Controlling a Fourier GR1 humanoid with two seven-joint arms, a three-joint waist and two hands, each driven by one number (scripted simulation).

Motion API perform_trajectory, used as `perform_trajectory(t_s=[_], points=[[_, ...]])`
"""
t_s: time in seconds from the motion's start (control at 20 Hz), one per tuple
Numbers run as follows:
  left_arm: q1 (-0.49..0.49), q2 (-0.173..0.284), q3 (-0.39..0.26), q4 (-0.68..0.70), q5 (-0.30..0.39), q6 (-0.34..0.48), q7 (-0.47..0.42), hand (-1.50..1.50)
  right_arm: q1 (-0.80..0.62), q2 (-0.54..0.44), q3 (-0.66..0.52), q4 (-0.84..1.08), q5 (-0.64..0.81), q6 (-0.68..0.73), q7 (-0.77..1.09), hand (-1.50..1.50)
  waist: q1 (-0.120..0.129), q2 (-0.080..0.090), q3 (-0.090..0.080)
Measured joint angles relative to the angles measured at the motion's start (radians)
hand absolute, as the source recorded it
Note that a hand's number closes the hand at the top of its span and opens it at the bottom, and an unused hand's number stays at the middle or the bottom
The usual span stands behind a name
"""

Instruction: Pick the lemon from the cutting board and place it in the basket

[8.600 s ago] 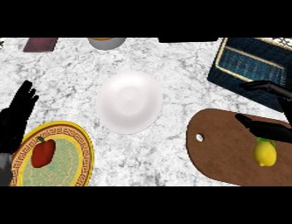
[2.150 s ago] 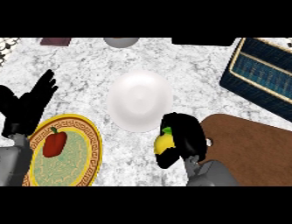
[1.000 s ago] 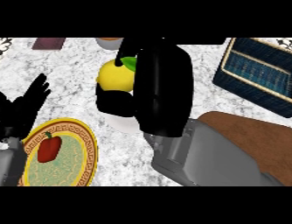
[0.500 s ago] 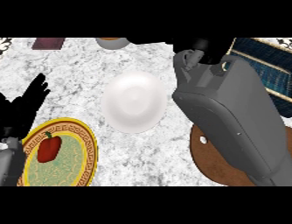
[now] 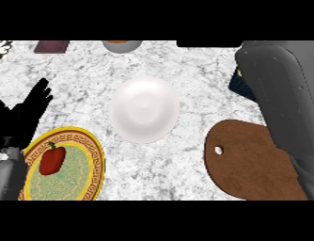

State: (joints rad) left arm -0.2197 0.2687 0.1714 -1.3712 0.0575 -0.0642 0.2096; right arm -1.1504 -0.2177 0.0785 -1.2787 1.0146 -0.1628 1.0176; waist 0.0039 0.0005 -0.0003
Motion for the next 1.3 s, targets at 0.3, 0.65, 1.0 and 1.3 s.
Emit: perform_trajectory(t_s=[0.3,0.65,1.0,1.3], points=[[0.006,0.005,0.006,-0.017,0.006,-0.011,0.011,0.00,0.100,-0.082,-0.074,-0.011,-0.045,0.010,-0.089,1.50,-0.002,-0.001,0.000],[0.012,-0.013,-0.007,-0.038,-0.006,0.000,0.030,0.00,0.191,-0.126,-0.162,0.065,-0.104,-0.074,-0.256,1.50,0.002,0.001,0.001],[0.012,-0.014,-0.002,-0.047,-0.006,-0.002,0.035,0.00,0.267,-0.143,-0.246,0.138,-0.104,-0.225,-0.322,-1.50,0.005,0.002,0.001],[-0.001,-0.006,0.008,-0.027,0.000,-0.019,0.034,0.00,0.245,-0.172,-0.296,0.259,-0.147,-0.263,-0.402,-1.50,0.004,0.002,0.001]])
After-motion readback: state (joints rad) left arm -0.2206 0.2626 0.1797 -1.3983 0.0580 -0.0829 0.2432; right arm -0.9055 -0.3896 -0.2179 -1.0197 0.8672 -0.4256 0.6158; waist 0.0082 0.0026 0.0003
